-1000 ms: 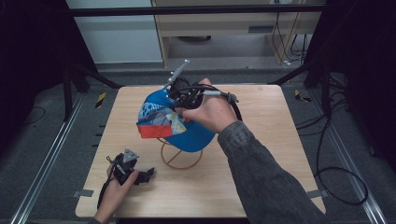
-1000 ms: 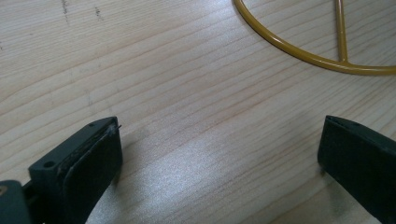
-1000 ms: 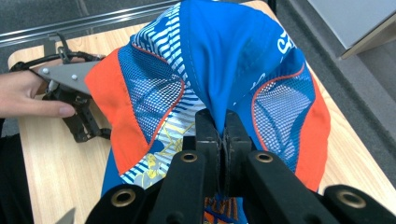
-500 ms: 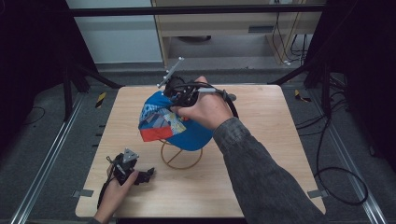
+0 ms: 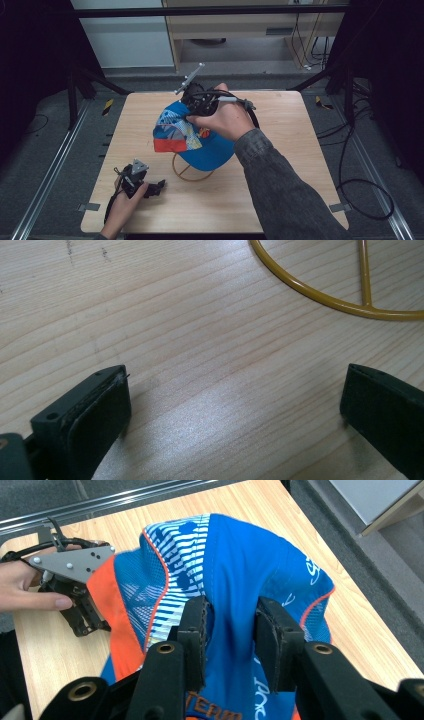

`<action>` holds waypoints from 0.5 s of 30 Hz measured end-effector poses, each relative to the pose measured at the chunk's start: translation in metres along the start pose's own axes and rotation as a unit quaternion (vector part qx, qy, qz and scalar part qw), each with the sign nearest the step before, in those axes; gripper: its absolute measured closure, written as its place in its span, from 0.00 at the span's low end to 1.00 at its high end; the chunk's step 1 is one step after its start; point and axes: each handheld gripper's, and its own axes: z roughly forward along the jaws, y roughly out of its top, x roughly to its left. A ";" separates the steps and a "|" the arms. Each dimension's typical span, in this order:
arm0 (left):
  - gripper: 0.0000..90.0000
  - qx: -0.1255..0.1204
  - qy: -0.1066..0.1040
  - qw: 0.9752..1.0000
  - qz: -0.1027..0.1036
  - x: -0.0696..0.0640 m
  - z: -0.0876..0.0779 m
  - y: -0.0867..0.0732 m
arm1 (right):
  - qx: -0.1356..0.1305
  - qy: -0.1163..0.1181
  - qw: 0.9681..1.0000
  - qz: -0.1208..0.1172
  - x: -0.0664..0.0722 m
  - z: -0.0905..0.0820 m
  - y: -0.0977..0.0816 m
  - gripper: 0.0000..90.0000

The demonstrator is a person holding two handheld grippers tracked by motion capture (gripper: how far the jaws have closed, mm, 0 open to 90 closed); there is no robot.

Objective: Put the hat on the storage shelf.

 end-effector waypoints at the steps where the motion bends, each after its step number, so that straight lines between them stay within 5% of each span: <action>1: 0.00 0.000 0.000 1.000 0.000 0.000 0.000 0.000 | 0.000 0.000 1.000 0.000 0.000 0.000 0.000 0.73; 15: 0.00 0.000 0.000 1.000 0.000 0.000 0.000 0.000 | -0.010 0.003 1.000 0.004 0.001 -0.005 -0.004 0.68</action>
